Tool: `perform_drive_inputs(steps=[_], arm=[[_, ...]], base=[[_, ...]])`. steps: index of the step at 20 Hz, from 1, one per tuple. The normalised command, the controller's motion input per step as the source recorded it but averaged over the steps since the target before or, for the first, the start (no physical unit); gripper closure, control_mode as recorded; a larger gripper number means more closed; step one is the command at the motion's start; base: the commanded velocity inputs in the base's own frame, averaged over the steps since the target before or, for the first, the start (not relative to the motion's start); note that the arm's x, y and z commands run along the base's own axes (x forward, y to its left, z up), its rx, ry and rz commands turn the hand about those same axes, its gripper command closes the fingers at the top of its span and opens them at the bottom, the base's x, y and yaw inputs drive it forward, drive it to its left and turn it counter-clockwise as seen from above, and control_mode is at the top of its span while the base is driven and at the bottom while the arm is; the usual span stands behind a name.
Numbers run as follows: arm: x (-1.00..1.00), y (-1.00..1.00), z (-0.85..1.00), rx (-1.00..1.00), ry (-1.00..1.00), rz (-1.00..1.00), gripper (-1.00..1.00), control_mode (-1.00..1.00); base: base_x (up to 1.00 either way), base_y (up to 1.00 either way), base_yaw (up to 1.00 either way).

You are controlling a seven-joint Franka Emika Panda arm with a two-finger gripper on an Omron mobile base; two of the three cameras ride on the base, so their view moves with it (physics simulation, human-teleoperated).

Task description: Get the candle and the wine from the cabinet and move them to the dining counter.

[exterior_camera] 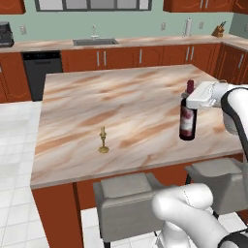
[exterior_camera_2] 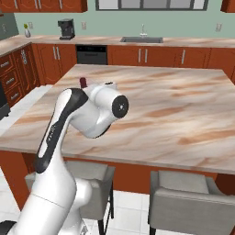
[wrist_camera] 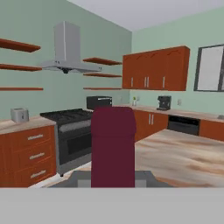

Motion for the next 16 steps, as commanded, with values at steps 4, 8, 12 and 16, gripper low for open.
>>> perform_drive_inputs(steps=[4, 8, 12, 16], arm=[[0.61, 0.31, -0.23, 0.0, 0.0, 0.11, 1.0, -1.0], [0.59, 0.32, -0.16, 0.0, 0.0, 0.11, 1.0, -1.0], [0.54, 0.25, -0.19, 0.0, 0.0, 0.09, 1.0, -1.0], [0.42, 0.07, -0.27, 0.0, 0.0, 0.08, 1.0, -1.0]], base=[[0.0, 0.0, 0.0], [0.0, 0.0, 0.0], [0.0, 0.0, 0.0], [0.0, 0.0, 0.0]])
